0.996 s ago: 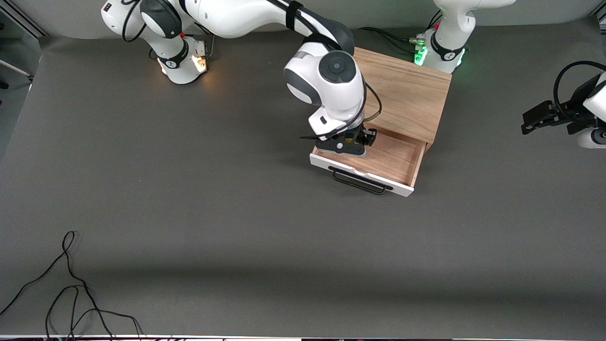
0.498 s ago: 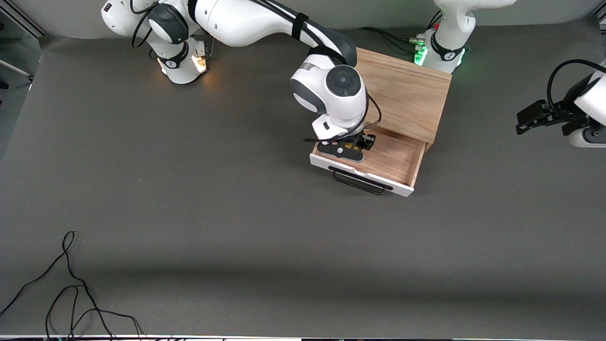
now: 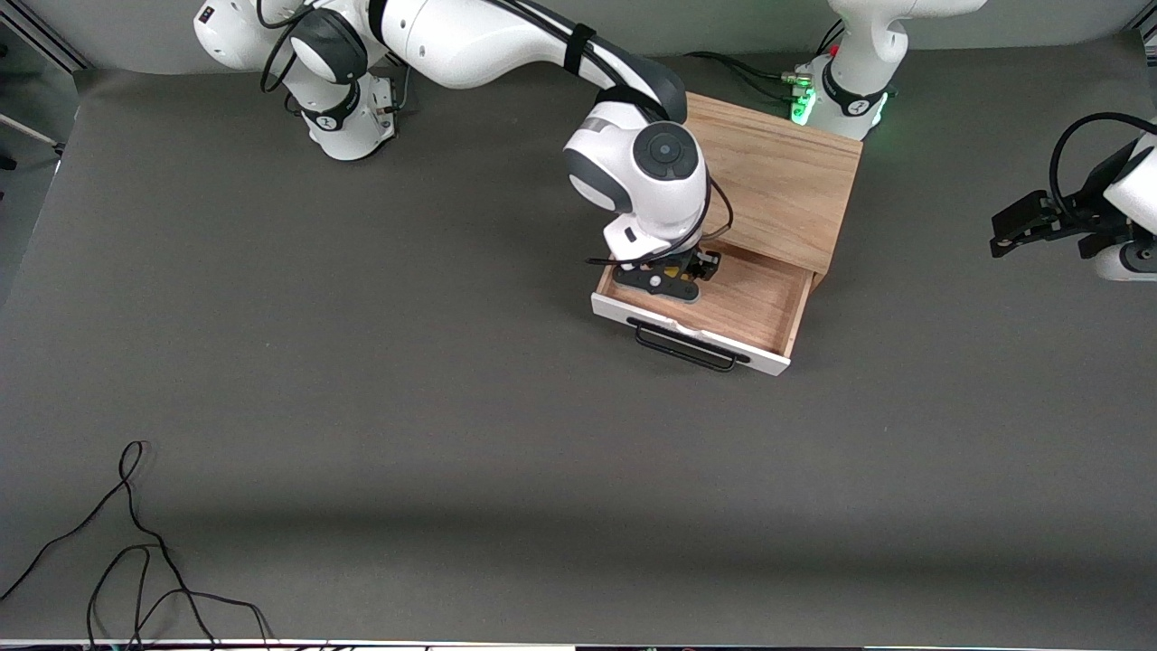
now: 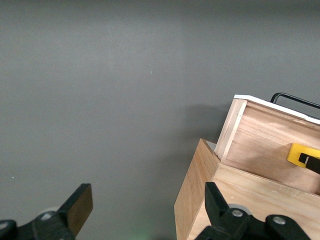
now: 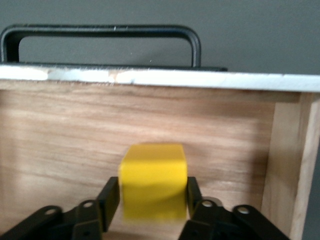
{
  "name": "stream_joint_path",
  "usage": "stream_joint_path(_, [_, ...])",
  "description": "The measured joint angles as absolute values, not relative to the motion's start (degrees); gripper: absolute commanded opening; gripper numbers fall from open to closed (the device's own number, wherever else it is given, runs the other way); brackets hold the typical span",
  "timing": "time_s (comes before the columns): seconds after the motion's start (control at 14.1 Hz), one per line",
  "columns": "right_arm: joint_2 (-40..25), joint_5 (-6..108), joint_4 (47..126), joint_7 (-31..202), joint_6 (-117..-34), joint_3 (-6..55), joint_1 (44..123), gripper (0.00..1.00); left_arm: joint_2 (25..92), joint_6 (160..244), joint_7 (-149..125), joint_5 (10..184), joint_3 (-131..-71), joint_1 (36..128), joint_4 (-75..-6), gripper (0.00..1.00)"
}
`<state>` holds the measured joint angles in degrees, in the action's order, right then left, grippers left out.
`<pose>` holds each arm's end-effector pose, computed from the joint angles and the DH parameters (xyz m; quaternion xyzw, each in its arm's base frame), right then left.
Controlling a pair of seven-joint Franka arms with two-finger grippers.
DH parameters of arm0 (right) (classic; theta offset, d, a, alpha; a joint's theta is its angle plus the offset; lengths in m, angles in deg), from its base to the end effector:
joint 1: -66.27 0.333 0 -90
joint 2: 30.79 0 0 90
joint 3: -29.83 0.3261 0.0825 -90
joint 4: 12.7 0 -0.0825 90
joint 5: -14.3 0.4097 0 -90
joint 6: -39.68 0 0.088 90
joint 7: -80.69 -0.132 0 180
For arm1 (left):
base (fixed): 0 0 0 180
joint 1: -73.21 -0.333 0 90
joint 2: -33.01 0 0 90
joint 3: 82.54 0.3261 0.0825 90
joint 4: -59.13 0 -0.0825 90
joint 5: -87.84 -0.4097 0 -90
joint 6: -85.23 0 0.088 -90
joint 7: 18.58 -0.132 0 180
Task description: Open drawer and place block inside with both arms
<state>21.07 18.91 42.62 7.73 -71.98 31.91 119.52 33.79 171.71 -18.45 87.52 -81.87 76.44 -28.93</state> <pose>0.4700 0.6737 0.3033 -0.9827 0.1735 0.0295 0.0581 0.5768 -0.0251 0.6132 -0.9996 0.0211 0.0205 0.0034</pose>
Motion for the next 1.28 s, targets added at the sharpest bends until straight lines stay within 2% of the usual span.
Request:
stream_joint_path(0.43, [20.01,18.91,41.13,7.62,-71.47,31.31,119.43,1.0,33.79,171.67,-19.14,87.5,-81.91,76.49,-28.93,1.0])
stream_joint_path(0.85, [10.19,18.8,40.09,11.72,-64.54,24.87,118.12,1.0,33.79,171.62,-19.8,87.47,-82.07,76.74,-28.95,1.0])
stream_joint_path(1.07, [5.74,18.79,40.89,19.21,-61.87,23.7,113.19,1.0,33.79,171.58,-19.87,87.45,-82.07,76.78,-28.97,1.0])
stream_joint_path(1.28, [0.07,18.8,45.54,28.22,-61.37,23.42,105.9,1.0,33.8,171.57,-19.87,87.42,-81.99,76.79,-29.02,1.0])
